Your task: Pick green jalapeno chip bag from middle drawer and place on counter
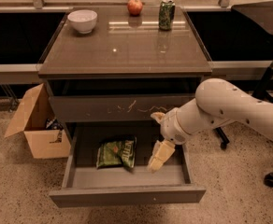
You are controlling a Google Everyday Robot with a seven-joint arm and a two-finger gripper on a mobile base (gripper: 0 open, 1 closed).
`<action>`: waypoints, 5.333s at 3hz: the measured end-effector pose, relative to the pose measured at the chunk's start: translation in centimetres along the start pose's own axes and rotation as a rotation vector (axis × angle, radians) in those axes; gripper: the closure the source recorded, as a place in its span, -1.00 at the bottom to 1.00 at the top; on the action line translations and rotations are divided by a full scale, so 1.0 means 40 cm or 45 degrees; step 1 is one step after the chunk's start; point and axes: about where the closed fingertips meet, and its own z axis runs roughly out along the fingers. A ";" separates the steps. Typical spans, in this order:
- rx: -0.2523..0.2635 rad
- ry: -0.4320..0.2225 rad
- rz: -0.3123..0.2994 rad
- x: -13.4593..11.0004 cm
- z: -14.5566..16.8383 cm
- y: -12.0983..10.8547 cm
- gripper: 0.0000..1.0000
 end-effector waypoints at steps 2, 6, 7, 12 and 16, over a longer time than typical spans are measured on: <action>-0.046 -0.046 -0.014 0.022 0.074 0.001 -1.00; -0.115 -0.132 0.015 0.123 0.518 -0.082 -1.00; -0.085 -0.135 0.007 0.134 0.557 -0.133 -1.00; 0.140 -0.119 0.225 0.205 0.790 -0.286 -1.00; 0.125 -0.309 0.099 0.167 0.696 -0.207 0.99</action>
Offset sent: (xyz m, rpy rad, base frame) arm 0.0077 0.0285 -0.0795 0.1086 0.0421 0.0851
